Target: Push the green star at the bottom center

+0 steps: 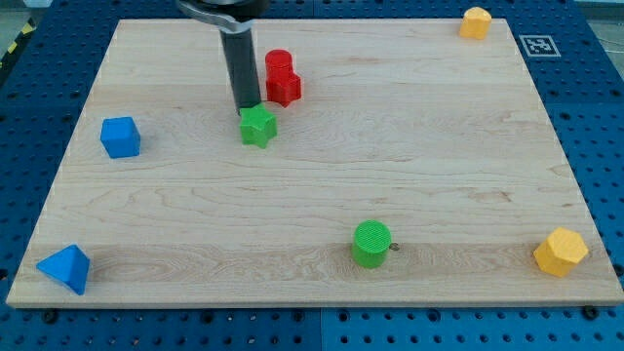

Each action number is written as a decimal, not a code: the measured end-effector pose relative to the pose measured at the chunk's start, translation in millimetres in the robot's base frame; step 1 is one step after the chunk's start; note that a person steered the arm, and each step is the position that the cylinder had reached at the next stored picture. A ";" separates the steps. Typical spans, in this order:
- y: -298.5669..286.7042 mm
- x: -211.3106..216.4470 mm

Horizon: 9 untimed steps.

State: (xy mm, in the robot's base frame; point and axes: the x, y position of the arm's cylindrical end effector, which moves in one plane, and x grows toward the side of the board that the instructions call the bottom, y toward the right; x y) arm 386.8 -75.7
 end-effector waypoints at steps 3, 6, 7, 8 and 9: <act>12.9 41.0; 15.1 116.9; 15.7 140.5; 21.1 162.0; 21.1 174.2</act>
State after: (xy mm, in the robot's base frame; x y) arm 561.0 -54.6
